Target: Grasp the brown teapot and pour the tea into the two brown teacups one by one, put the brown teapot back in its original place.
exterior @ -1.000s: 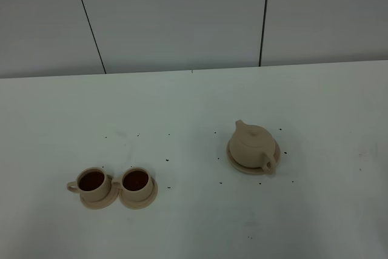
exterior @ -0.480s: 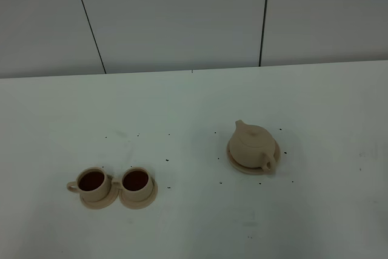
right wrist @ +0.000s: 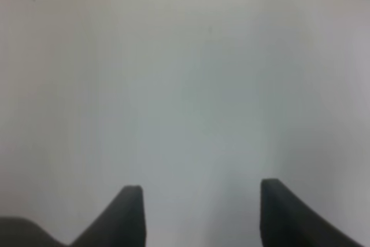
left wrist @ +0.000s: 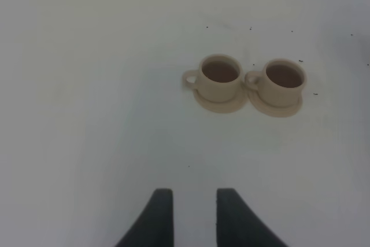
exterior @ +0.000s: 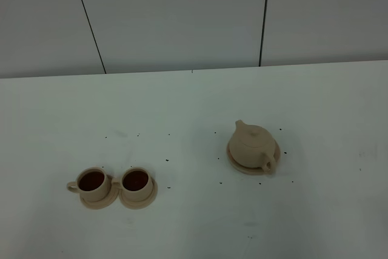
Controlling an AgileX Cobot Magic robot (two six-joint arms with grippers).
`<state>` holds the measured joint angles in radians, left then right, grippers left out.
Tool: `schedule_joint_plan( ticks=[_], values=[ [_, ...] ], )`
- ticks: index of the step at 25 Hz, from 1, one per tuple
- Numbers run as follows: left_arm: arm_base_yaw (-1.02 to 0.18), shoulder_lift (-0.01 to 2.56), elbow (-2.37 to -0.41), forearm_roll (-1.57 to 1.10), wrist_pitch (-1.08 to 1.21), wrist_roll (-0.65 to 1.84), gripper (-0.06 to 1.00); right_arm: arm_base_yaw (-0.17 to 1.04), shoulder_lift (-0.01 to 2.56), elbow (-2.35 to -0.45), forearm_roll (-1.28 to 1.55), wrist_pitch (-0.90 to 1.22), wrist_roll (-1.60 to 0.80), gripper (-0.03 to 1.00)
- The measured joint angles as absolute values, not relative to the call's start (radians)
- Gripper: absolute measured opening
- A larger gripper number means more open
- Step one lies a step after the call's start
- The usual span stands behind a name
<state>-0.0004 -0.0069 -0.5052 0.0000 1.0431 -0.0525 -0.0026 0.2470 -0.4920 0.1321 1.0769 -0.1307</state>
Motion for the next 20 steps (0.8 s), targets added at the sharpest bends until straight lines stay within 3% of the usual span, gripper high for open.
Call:
schedule_joint_plan(
  ticks=[11,20],
  values=[
    [0.000,-0.007,-0.505,0.000,1.043,-0.053,0.25,-0.003,0.000,-0.491,0.131,1.076,-0.130,0.43],
    [0.000,-0.007,-0.505,0.000,1.043,-0.053,0.25,-0.003,-0.006,-0.491,0.131,1.076,-0.130,0.43]
  ],
)
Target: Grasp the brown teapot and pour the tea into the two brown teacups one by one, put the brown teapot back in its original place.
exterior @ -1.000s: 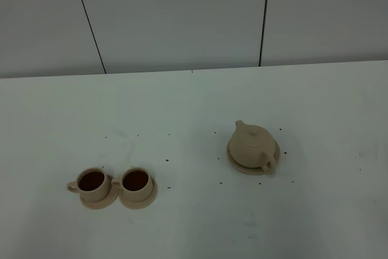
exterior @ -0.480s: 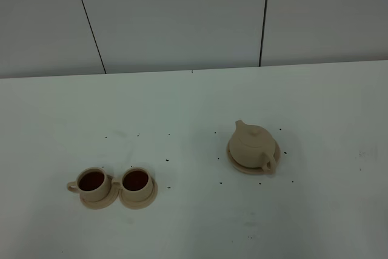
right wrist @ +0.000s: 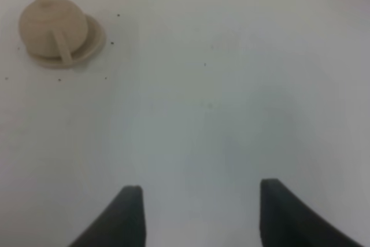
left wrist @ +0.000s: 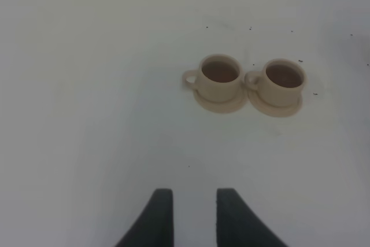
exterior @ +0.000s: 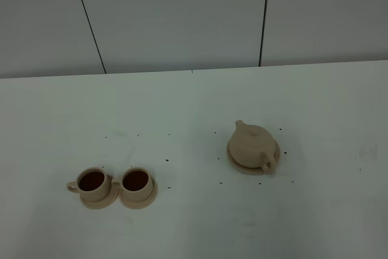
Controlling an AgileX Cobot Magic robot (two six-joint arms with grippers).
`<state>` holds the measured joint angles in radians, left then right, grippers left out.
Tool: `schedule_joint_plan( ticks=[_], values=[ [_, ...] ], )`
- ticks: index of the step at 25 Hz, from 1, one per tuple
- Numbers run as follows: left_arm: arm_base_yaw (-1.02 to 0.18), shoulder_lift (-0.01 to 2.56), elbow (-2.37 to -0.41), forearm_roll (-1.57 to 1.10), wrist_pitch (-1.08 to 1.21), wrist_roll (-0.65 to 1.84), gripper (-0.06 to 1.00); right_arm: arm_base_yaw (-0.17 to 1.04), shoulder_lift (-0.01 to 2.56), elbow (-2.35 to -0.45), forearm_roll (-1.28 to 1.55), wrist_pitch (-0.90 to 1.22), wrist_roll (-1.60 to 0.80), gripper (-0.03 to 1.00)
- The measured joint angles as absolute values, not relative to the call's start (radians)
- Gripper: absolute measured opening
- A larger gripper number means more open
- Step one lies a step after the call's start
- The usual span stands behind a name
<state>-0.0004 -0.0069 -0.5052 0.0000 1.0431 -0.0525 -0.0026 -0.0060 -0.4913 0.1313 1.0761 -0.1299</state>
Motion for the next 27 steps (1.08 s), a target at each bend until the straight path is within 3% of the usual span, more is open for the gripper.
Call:
schedule_joint_plan(
  ticks=[27],
  values=[
    [0.000,-0.007,-0.505,0.000,1.043,-0.052,0.25,-0.003,-0.006,-0.491,0.137,1.077,-0.132,0.43]
  ],
)
